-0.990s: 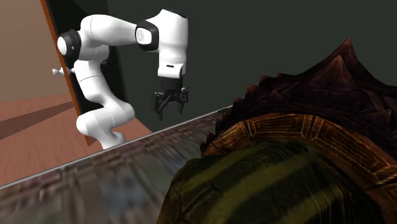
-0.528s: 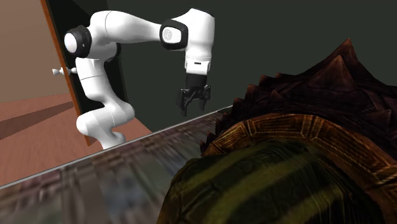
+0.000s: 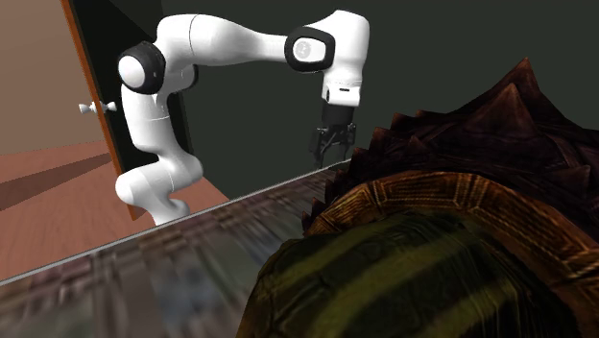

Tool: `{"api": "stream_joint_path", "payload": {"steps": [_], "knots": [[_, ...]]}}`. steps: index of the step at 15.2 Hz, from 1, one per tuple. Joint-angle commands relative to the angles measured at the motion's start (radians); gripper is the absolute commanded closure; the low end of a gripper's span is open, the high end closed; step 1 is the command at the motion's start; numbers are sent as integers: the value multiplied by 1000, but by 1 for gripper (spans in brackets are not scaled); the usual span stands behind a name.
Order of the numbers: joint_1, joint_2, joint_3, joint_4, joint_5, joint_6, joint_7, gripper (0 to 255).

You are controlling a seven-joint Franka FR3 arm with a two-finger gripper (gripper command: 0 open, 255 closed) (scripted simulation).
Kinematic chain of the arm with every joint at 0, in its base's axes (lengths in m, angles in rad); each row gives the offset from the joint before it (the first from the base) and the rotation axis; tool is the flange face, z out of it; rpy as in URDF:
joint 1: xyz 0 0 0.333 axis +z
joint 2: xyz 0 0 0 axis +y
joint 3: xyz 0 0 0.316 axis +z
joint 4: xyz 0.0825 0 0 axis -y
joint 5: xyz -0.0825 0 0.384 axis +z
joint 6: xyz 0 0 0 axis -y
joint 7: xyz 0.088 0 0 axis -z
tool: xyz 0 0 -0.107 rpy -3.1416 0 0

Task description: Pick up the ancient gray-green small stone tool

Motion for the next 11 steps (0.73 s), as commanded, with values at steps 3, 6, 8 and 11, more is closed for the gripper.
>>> {"api": "stream_joint_path", "payload": {"steps": [3, 6, 8, 11], "knots": [[49, 179, 41, 211, -76, -40, 112, 0], [113, 329, 54, 408, -147, -95, 185, 0], [115, 330, 51, 395, -146, -81, 186, 0], [107, 317, 50, 337, -140, -35, 183, 0]]}}
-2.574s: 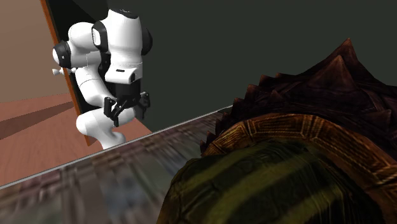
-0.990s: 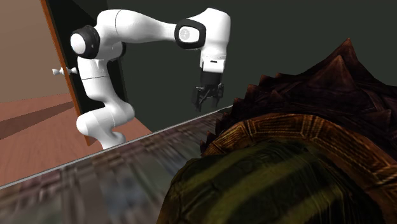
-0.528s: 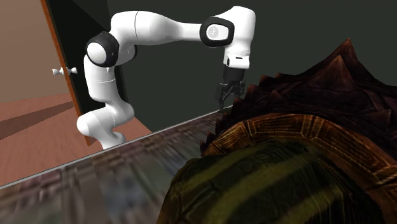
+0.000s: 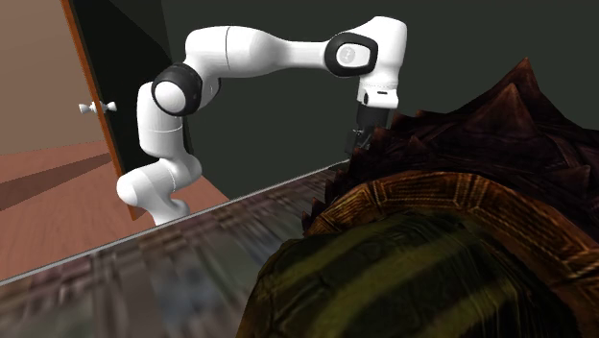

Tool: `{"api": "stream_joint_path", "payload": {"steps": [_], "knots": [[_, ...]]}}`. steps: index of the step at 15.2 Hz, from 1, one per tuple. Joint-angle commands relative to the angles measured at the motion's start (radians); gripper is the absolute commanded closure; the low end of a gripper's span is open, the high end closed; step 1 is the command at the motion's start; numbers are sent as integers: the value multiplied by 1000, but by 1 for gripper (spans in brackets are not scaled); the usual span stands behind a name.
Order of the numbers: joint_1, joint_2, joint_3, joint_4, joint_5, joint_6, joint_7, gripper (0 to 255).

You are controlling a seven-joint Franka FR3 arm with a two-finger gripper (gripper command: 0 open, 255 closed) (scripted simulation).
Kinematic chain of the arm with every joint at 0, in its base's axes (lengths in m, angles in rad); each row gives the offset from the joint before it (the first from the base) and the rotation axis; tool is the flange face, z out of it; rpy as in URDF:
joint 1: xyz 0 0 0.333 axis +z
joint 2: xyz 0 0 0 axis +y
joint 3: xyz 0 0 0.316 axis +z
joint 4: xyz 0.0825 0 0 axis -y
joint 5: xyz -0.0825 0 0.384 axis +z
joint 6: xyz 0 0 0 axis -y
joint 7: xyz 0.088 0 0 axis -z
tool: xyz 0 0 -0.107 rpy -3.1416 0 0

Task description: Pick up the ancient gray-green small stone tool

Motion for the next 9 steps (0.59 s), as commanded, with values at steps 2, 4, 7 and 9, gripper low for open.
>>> {"api": "stream_joint_path", "payload": {"steps": [2, 4, 7, 9], "knots": [[-5, -8, -1, -49, 3, 43, 0, 0], [-8, -12, -1, -76, 5, 66, 0, 0], [-8, -12, -1, -74, 5, 63, -1, 255], [-8, -12, -1, -75, 6, 63, -1, 255]]}}
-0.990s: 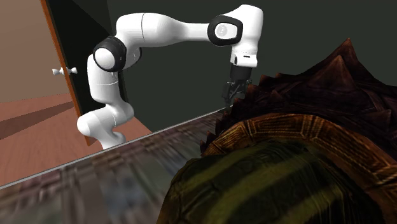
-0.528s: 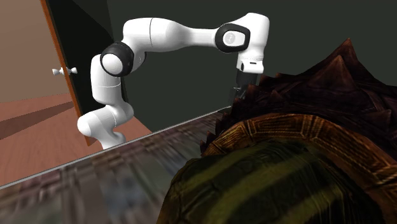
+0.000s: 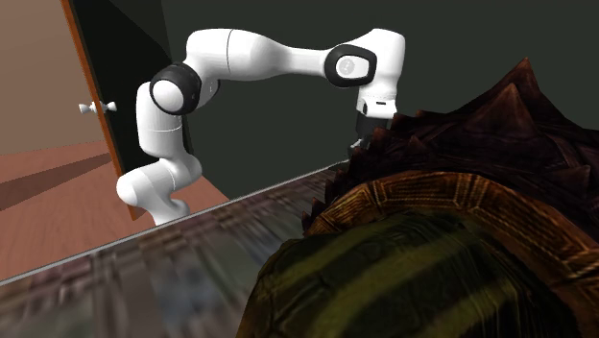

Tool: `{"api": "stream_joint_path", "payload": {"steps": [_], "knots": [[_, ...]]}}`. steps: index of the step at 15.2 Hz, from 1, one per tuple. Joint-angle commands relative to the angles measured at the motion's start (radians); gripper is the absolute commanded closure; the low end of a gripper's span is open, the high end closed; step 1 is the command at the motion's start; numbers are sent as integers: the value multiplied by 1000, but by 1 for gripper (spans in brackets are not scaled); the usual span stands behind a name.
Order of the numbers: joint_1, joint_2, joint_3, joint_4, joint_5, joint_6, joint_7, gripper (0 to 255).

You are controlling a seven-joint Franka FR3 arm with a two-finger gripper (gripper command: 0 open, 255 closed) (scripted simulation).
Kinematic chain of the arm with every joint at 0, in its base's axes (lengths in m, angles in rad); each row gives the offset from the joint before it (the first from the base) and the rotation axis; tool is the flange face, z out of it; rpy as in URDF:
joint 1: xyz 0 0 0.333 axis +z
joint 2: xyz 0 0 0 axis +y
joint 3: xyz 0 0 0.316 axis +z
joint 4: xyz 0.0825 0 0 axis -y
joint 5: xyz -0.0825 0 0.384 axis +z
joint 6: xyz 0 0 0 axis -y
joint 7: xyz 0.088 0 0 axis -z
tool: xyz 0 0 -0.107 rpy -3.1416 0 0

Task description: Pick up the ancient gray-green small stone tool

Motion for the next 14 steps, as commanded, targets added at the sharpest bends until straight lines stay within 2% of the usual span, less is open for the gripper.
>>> {"api": "stream_joint_path", "payload": {"steps": [1, 6, 14], "knots": [[0, 0, 0, 0, 0, 0, 0, 255], [0, 0, 0, -2, 0, 2, 1, 255], [21, 32, 3, 150, -15, -120, 7, 255]]}}
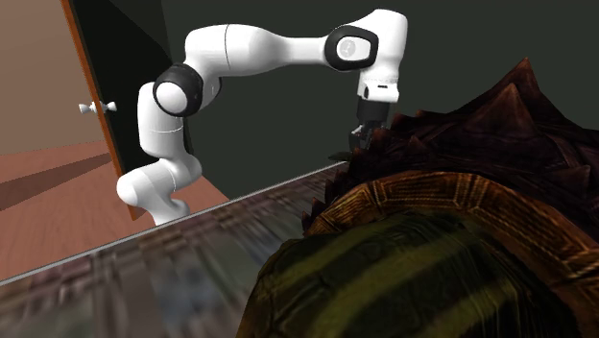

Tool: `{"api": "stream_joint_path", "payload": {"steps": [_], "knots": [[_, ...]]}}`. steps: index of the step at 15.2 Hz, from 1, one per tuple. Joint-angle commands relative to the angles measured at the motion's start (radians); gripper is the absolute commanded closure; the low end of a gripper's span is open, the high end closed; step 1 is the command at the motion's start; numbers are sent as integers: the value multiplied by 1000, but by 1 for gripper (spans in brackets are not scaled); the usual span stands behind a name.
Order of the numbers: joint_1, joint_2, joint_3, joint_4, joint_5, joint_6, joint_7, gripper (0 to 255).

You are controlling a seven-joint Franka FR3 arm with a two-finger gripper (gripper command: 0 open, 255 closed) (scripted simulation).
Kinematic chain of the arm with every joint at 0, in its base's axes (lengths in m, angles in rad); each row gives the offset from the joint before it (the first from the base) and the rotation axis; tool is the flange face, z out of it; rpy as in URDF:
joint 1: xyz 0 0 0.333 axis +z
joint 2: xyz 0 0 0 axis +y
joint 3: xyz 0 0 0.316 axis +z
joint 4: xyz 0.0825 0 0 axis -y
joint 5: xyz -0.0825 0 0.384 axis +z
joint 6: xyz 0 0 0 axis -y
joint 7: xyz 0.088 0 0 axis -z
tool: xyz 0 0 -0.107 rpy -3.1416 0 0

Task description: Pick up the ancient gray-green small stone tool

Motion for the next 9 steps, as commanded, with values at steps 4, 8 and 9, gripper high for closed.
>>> {"api": "stream_joint_path", "payload": {"steps": [4, 8, 9], "knots": [[23, 38, 1, 124, -18, -89, 7, 255], [41, 66, 2, 209, -32, -147, 11, 255], [41, 66, 2, 208, -32, -147, 11, 255]]}}
